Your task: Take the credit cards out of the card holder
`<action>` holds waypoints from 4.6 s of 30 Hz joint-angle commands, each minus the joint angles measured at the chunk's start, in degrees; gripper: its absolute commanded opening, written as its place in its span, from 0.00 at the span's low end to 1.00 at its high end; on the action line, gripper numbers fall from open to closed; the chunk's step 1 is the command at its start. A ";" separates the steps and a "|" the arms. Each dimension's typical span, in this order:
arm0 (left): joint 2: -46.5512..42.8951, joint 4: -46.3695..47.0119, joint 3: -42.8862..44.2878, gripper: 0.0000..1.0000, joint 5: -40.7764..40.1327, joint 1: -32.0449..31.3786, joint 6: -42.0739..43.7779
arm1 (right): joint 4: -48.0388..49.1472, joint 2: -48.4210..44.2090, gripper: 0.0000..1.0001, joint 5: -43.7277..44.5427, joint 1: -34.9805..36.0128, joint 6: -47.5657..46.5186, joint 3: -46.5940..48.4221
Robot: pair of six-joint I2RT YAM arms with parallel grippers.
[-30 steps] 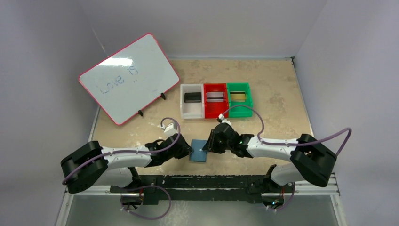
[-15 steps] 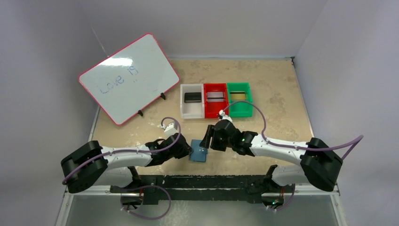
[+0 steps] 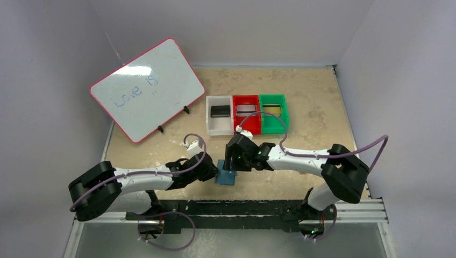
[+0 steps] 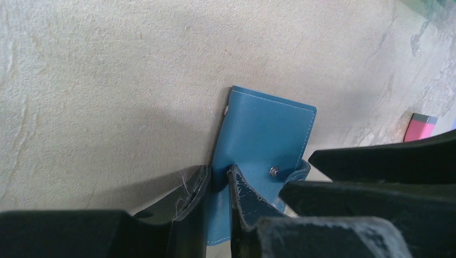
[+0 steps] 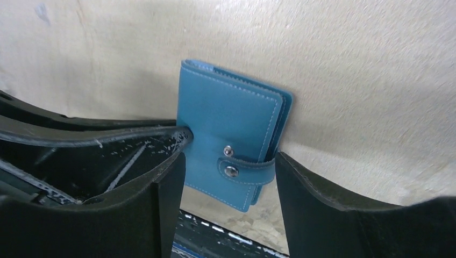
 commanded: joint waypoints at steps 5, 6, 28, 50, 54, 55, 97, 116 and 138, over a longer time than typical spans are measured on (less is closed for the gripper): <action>-0.78 -5.71 0.88 0.16 -2.18 -0.14 2.02 | -12.35 4.61 0.58 8.45 3.62 5.09 7.11; -0.69 -6.08 0.94 0.16 -2.28 -0.20 2.03 | -12.81 3.98 0.57 8.97 3.67 6.50 6.31; -0.79 -8.95 1.86 0.15 -3.54 -0.21 2.36 | -20.08 -2.60 0.47 13.18 3.24 12.02 0.13; -0.02 -9.40 3.71 0.15 -3.33 -0.19 3.08 | -1.44 -16.34 0.56 -0.17 -6.66 1.32 -7.70; 0.16 -9.09 3.50 0.15 -3.37 -0.20 3.00 | -3.39 -10.11 0.63 1.65 -3.56 -0.11 -2.11; 0.30 -9.05 3.48 0.15 -3.37 -0.20 2.98 | -3.45 -8.65 0.65 1.51 -2.86 -0.34 -1.01; -4.35 -12.80 4.54 0.43 -7.20 -0.20 2.94 | -4.38 -12.30 0.00 3.75 -0.44 3.42 -4.72; -24.52 -36.65 8.62 0.82 -29.45 -0.19 -5.42 | 0.50 -13.58 0.00 -0.13 -0.80 -6.63 1.28; -36.49 -33.79 8.52 0.68 -28.97 -0.14 2.26 | 10.61 -11.28 0.00 -7.88 -4.21 -8.91 -3.43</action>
